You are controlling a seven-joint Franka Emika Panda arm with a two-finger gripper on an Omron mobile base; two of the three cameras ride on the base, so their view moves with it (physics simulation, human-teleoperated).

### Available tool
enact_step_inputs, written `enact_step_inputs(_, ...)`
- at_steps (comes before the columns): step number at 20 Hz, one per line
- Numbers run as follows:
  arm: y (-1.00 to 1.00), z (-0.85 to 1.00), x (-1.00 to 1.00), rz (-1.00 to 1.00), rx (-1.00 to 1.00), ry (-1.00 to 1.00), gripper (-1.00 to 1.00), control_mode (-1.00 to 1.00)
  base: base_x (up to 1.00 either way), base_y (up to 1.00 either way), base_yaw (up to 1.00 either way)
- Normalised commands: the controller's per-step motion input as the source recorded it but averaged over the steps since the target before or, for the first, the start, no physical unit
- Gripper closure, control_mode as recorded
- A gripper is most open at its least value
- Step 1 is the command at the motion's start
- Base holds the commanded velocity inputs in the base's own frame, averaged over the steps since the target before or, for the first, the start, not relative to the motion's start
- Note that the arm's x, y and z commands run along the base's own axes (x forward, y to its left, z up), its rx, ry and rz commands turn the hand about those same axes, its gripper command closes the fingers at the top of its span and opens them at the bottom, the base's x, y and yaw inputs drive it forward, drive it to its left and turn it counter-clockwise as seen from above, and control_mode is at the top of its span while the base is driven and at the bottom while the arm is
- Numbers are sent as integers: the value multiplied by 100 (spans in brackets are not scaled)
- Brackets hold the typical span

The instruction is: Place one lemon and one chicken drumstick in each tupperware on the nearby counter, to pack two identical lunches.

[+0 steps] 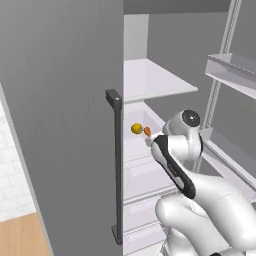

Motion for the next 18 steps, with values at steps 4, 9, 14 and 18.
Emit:
enact_step_inputs(4, -3, -17, 67, 0, 0, 0, -100, -100, 0, 0, 0)
enact_step_inputs(9, -7, -17, 62, 0, 1, 2, -100, -100, 0, 0, 0)
enact_step_inputs(14, -6, -25, 63, 0, 1, 4, -100, -100, 0, 0, 0)
enact_step_inputs(18, -2, -34, 57, 0, 0, 1, -100, -100, 0, 0, 0)
